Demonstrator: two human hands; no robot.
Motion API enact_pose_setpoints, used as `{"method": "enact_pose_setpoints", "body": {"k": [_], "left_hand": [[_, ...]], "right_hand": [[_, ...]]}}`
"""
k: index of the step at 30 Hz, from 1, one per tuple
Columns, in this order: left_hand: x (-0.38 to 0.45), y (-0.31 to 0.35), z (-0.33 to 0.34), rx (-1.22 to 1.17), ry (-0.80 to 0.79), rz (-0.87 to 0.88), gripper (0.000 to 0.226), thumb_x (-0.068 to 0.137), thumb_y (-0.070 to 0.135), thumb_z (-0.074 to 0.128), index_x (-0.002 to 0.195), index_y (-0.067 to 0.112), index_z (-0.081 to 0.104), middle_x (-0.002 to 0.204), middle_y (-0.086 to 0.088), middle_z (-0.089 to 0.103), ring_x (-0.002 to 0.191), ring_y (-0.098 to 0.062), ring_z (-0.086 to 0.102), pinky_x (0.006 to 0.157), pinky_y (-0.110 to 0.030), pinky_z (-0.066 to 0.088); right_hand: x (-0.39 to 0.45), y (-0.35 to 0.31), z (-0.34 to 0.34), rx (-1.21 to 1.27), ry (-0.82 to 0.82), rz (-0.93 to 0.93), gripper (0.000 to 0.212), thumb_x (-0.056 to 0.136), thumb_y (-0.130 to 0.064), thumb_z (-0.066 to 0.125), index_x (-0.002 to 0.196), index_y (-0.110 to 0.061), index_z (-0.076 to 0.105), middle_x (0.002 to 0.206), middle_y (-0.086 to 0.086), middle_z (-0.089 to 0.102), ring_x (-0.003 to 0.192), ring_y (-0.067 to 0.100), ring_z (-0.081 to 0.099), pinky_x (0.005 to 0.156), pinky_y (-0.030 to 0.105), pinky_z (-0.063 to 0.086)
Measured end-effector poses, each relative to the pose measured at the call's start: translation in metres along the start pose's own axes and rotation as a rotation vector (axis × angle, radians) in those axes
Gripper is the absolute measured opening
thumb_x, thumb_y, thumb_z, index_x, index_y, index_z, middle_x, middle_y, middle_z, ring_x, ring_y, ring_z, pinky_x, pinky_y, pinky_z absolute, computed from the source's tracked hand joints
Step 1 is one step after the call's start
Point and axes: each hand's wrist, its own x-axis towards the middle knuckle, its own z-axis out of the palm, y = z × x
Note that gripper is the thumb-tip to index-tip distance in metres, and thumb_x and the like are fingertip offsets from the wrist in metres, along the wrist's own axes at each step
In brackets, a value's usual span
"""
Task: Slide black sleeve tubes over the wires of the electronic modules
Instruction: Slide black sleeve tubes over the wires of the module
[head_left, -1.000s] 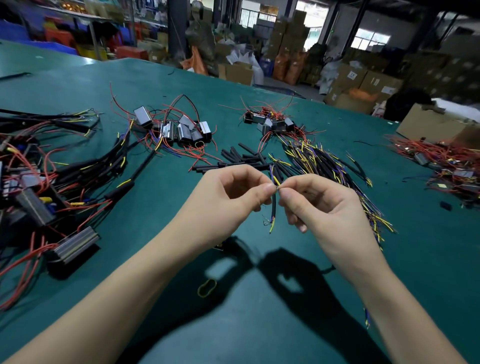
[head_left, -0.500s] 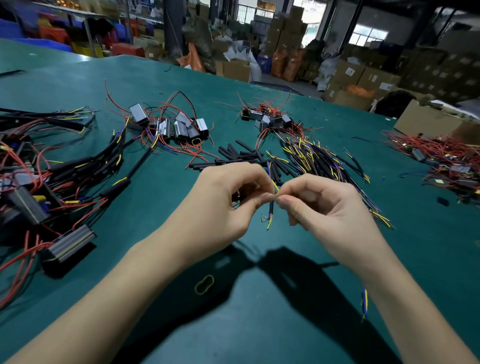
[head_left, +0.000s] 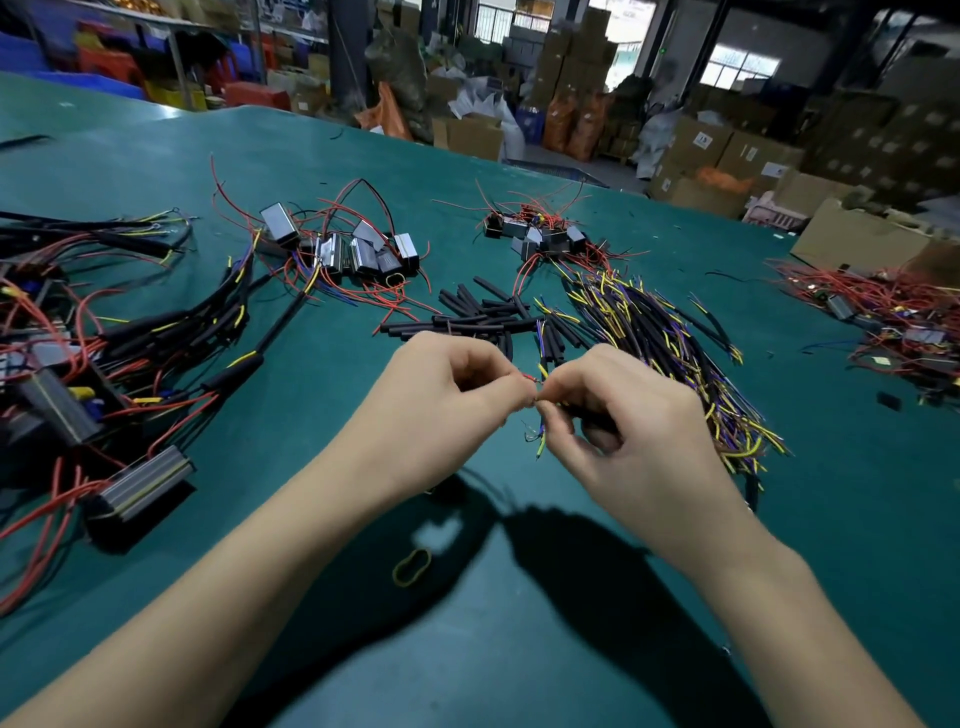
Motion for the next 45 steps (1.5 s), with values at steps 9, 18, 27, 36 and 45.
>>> {"method": "enact_pose_setpoints", "body": {"k": [9, 18, 27, 36, 45], "left_hand": [[0.002, -0.013, -0.006, 0.486, -0.027, 0.554, 0.015, 0.084, 0.003, 0.062, 0.099, 0.008, 0.064, 0.078, 0.006, 0.054, 0.066, 0.003, 0.039, 0.066, -0.008, 0.033], [0.003, -0.012, -0.008, 0.631, 0.0, 0.64, 0.007, 0.086, 0.004, 0.062, 0.091, 0.004, 0.067, 0.08, -0.008, 0.058, 0.066, -0.02, 0.053, 0.064, -0.032, 0.049], [0.003, -0.011, -0.005, 0.72, -0.005, 0.704, 0.014, 0.086, 0.008, 0.056, 0.09, 0.005, 0.069, 0.078, -0.01, 0.057, 0.06, -0.031, 0.054, 0.057, -0.039, 0.05], [0.003, -0.013, 0.003, 0.284, -0.076, 0.239, 0.009, 0.09, 0.012, 0.059, 0.085, 0.011, 0.067, 0.064, 0.013, 0.054, 0.056, 0.002, 0.045, 0.056, -0.01, 0.033], [0.009, -0.013, -0.008, 0.029, -0.275, 0.068, 0.015, 0.094, 0.011, 0.054, 0.083, 0.02, 0.058, 0.061, 0.015, 0.048, 0.053, 0.001, 0.04, 0.054, -0.013, 0.034]], "right_hand": [[0.001, 0.003, 0.005, 0.332, 0.062, 0.339, 0.012, 0.085, -0.009, 0.065, 0.076, -0.016, 0.063, 0.069, -0.006, 0.065, 0.06, 0.008, 0.057, 0.059, 0.025, 0.048], [0.002, 0.003, 0.001, 0.323, 0.019, 0.309, 0.012, 0.085, -0.006, 0.064, 0.076, -0.014, 0.063, 0.067, -0.006, 0.063, 0.058, 0.009, 0.056, 0.057, 0.026, 0.048], [0.001, 0.006, 0.001, 0.333, -0.015, 0.36, 0.013, 0.085, -0.008, 0.065, 0.075, -0.017, 0.063, 0.065, -0.005, 0.064, 0.058, 0.016, 0.058, 0.059, 0.034, 0.049], [-0.004, 0.004, 0.005, -0.283, 0.043, -0.024, 0.006, 0.086, -0.013, 0.059, 0.083, -0.01, 0.063, 0.08, 0.0, 0.061, 0.065, 0.02, 0.061, 0.047, 0.037, 0.047], [-0.001, 0.006, 0.016, -0.414, 0.221, -0.196, 0.021, 0.094, -0.011, 0.051, 0.08, -0.005, 0.066, 0.073, 0.006, 0.062, 0.061, 0.024, 0.059, 0.048, 0.036, 0.047]]}}
